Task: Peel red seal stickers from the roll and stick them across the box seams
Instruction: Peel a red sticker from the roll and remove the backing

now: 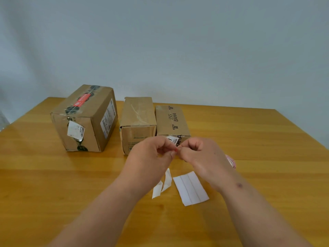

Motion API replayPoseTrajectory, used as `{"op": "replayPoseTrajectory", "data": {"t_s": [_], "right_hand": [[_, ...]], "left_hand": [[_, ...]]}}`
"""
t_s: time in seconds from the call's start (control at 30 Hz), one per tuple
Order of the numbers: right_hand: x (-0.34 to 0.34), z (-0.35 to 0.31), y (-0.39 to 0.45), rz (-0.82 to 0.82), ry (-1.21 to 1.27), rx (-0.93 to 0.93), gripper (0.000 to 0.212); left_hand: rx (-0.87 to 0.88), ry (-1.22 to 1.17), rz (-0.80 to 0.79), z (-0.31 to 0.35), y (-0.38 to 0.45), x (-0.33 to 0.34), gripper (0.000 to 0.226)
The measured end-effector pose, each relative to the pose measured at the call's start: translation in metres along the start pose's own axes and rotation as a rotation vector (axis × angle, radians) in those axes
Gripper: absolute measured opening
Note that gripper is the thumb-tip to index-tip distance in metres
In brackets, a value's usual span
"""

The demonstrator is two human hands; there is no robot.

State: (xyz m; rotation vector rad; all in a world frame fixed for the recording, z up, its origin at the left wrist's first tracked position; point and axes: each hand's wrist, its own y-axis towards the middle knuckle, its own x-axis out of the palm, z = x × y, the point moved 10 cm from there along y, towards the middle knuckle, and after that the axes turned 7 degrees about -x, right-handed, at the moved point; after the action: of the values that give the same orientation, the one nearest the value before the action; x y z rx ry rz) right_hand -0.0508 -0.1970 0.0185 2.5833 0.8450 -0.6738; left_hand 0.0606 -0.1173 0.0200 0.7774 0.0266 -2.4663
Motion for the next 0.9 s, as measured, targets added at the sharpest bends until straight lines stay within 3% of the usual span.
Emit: {"op": "replayPoseTrajectory", "data": {"t_s": [0.23, 0.9], "right_hand": [[0.002, -0.004, -0.003, -0.017, 0.021, -0.026, 0.017], [0.006, -0.010, -0.004, -0.051, -0.008, -0.099, 0.020]], "left_hand": [[-0.119, -0.174, -0.036, -0.012, -0.001, -0.001, 0.012], [-0.220, -0.324, -0.105, -0.019, 0.001, 0.002, 0.002]]}}
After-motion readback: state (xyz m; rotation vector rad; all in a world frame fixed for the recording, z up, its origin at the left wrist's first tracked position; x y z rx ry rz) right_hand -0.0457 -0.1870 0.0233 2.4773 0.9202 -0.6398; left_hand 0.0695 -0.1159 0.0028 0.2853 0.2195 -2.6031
